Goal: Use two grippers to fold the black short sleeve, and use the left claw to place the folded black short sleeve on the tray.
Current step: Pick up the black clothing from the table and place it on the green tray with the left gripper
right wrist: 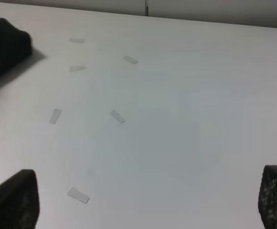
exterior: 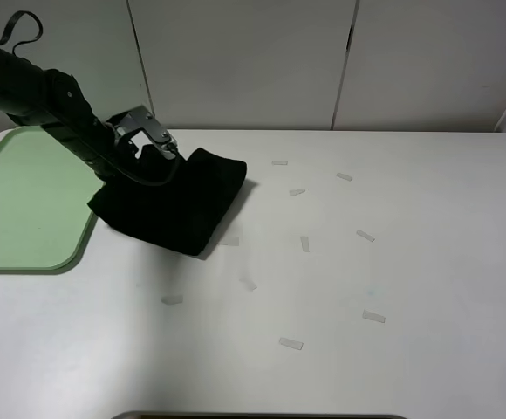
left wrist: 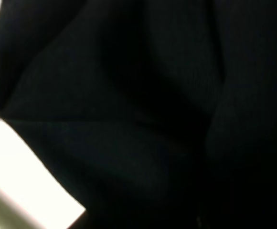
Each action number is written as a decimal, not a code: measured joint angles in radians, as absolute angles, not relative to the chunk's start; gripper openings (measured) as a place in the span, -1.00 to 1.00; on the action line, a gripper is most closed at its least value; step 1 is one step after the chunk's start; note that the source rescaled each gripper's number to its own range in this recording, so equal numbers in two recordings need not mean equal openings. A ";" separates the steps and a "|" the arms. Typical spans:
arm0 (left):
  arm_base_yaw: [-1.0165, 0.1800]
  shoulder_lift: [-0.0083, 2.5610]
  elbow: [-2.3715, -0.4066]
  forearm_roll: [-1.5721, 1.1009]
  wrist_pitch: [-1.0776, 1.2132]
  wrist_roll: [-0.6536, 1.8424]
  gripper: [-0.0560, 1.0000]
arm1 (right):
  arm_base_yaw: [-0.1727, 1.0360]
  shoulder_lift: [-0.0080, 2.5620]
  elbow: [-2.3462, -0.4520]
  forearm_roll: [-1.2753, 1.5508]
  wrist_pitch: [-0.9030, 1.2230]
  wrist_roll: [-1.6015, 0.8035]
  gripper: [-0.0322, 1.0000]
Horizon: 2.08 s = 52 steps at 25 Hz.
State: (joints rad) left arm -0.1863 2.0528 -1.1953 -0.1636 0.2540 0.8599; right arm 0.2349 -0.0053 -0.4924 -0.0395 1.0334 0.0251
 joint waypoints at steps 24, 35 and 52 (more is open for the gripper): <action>0.086 2.044 -1.215 0.498 0.372 0.420 -0.63 | 0.235 -0.005 -0.492 -0.040 1.033 0.025 1.00; 0.130 2.046 -1.215 0.649 0.427 0.308 -0.63 | 0.235 -0.005 -0.492 -0.040 1.033 0.025 1.00; 0.146 2.046 -1.215 0.718 0.443 0.211 -0.58 | 0.235 -0.005 -0.492 -0.040 1.033 0.025 1.00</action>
State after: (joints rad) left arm 0.1459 2.0457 -1.2146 0.7182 0.4434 0.2113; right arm 0.2349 -0.0053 -0.4924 -0.0395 1.0334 0.0251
